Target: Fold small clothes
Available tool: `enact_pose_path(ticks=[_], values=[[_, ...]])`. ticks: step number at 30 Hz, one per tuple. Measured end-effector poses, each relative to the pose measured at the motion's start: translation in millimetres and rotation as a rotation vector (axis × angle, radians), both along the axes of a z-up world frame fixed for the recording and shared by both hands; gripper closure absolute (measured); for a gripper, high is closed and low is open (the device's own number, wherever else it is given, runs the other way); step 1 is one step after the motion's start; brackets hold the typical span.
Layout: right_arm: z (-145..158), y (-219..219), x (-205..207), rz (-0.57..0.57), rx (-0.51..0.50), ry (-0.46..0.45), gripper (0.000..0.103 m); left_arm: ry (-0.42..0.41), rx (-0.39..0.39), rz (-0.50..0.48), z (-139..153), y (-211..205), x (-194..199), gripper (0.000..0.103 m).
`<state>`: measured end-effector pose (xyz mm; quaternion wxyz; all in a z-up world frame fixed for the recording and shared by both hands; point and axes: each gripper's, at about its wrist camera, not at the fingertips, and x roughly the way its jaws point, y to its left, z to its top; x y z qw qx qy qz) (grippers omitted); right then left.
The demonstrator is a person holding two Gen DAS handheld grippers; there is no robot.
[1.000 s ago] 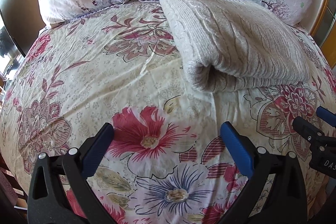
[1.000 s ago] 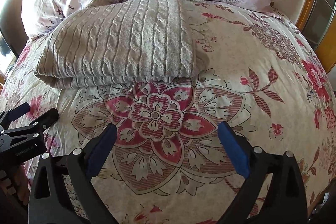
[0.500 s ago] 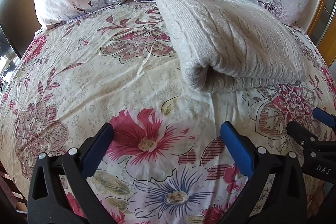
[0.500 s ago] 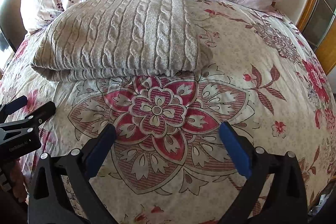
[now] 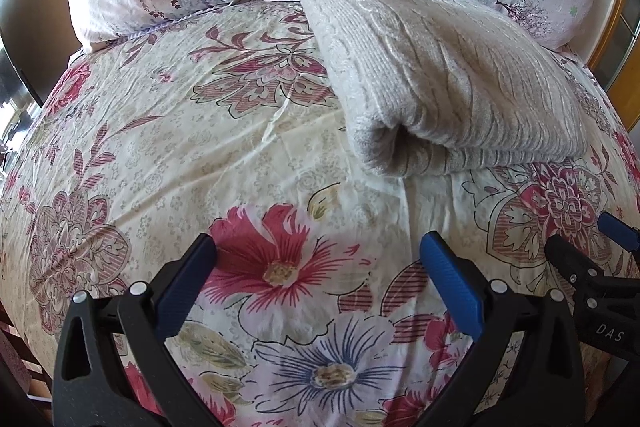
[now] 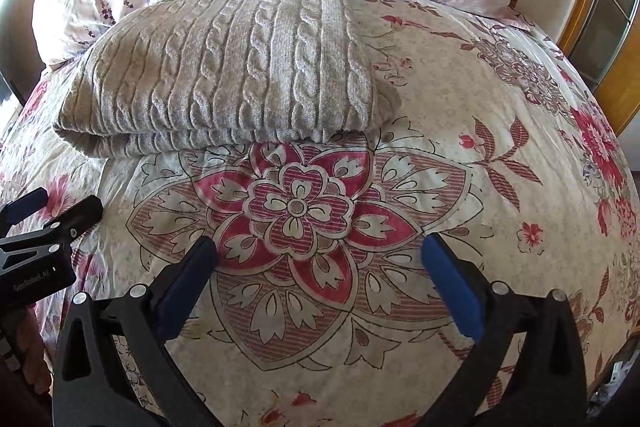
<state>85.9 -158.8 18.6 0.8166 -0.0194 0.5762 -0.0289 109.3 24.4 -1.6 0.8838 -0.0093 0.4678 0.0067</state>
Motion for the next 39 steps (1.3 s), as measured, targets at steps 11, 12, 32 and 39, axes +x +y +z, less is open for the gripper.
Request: enact_pose_path(ticks=[11, 12, 32, 39], values=[[0.0, 0.1, -6.6, 0.015, 0.001, -0.054, 0.001, -0.029, -0.002, -0.002, 0.1, 0.6, -5.0, 0.002], [0.0, 0.4, -6.8, 0.015, 0.001, -0.055, 0.001, -0.033, -0.001, -0.006, 0.0, 0.7, -5.7, 0.002], [-0.5, -0.2, -7.6, 0.008, 0.000, -0.065, 0.001, -0.032, 0.004, -0.025, 0.1, 0.4, -3.7, 0.002], [-0.5, -0.2, -7.8, 0.008, -0.001, -0.065, 0.001, -0.032, 0.004, -0.024, 0.1, 0.6, -3.7, 0.002]])
